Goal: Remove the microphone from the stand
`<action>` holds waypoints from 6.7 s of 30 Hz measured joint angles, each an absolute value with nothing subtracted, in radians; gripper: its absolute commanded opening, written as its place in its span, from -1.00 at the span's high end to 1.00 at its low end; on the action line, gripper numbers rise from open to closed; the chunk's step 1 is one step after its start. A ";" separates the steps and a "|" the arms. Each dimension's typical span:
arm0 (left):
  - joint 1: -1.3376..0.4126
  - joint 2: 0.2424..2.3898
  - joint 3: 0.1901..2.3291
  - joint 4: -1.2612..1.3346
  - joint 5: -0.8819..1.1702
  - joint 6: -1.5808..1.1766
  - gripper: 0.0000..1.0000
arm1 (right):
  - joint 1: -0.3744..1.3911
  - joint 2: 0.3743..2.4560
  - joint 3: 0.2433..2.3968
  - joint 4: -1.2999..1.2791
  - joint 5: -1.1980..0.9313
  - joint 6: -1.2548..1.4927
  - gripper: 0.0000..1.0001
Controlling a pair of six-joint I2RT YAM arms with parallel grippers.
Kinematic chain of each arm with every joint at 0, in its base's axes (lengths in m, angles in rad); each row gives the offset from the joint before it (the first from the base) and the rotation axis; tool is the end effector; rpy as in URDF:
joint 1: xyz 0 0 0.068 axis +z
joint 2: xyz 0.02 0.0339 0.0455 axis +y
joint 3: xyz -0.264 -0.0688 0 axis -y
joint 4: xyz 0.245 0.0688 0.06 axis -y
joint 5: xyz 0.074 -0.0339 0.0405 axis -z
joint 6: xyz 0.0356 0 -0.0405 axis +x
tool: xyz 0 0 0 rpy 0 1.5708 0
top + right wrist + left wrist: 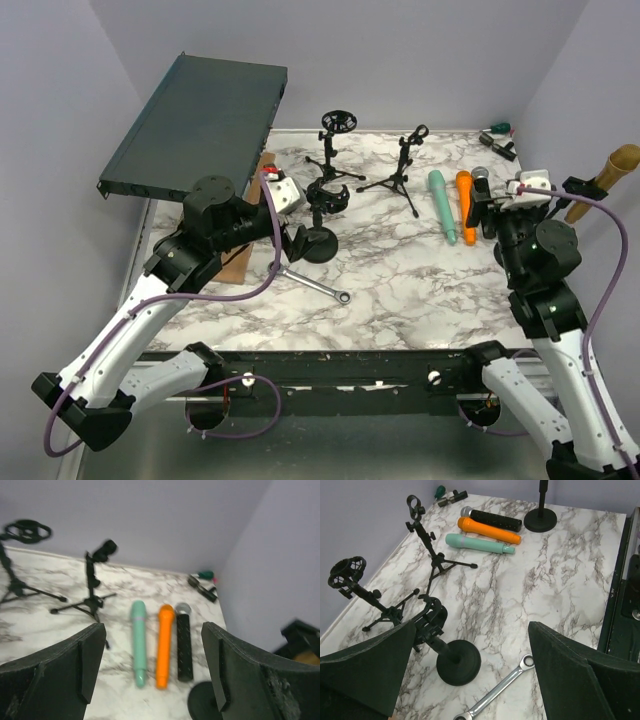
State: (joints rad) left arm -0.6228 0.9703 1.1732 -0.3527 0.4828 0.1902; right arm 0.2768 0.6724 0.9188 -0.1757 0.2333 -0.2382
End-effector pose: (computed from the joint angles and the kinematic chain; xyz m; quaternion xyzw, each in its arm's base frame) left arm 0.1553 -0.1319 0.4237 0.4342 0.6144 -0.3129 0.5796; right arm 0.1415 0.0317 0.4036 -0.0901 0.6764 -0.0653 0.7281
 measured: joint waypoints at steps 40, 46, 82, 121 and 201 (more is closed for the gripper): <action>-0.623 1.000 1.048 -0.244 0.569 0.162 -0.97 | -0.351 0.820 0.664 -0.162 0.215 -0.105 -0.67; -0.623 1.000 1.049 -0.233 0.577 0.155 -0.97 | -0.397 0.862 0.664 -0.083 0.215 -0.106 -0.67; -0.623 1.010 1.049 -0.270 0.579 0.157 -0.97 | -0.473 1.174 0.599 0.443 -0.029 -0.096 0.54; -0.623 1.152 1.324 -0.273 0.597 0.144 -0.97 | -0.039 0.989 0.875 -0.106 -1.025 -0.272 0.99; -0.808 1.599 1.597 -0.140 0.516 0.014 1.00 | 0.248 0.832 0.910 -0.329 -0.607 -0.201 -0.73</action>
